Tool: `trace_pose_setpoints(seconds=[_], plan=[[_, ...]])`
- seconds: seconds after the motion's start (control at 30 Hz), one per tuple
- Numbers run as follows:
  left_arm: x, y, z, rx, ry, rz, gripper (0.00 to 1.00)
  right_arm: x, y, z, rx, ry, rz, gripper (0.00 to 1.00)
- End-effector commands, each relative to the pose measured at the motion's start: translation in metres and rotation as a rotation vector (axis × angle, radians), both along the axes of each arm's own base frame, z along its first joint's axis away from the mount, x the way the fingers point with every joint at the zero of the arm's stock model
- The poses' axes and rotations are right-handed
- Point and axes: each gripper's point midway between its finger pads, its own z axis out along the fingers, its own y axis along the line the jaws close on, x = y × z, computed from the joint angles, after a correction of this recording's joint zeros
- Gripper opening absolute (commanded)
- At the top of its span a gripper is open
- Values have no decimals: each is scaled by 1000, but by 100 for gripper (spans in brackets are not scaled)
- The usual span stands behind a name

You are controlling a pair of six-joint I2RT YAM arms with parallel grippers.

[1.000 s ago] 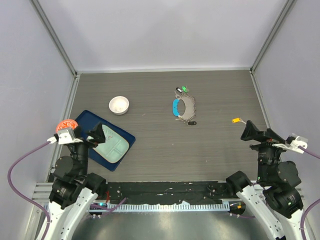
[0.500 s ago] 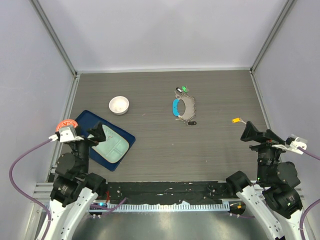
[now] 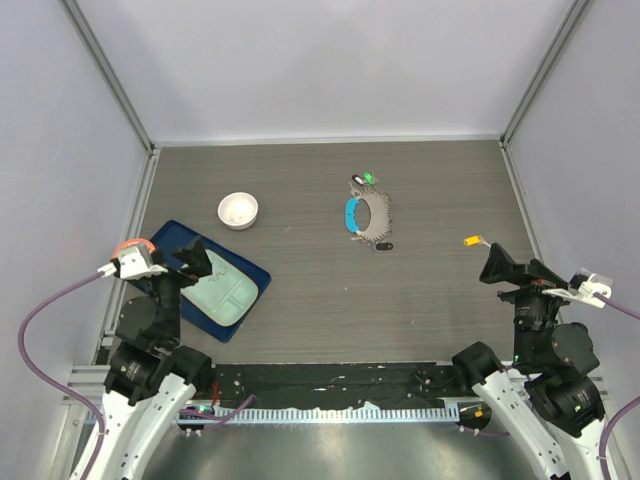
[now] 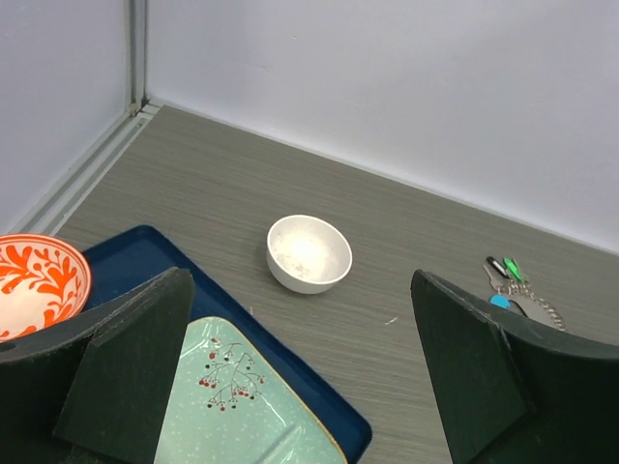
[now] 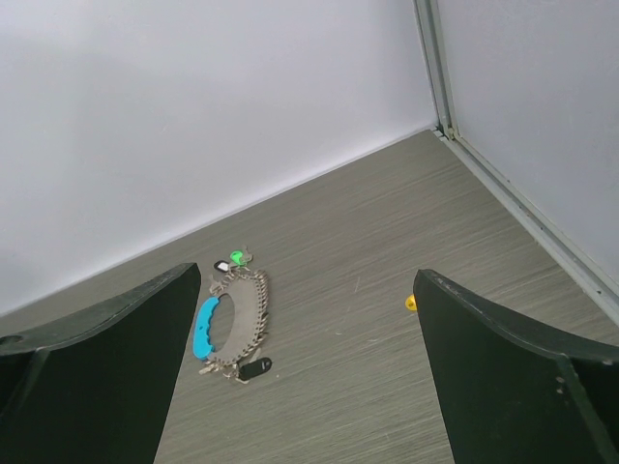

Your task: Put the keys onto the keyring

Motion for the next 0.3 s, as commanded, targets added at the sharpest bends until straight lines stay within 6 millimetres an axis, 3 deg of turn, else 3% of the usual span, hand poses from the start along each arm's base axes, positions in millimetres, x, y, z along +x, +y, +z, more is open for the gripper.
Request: trace_pose_setpoints(seconds=[0.0, 0.27], plan=[[-8, -2, 30, -20, -118, -37, 100, -1, 0, 4, 14, -20, 5, 100], [-13, 0, 37, -5, -150, -44, 100, 5, 9, 2, -15, 5, 35, 100]])
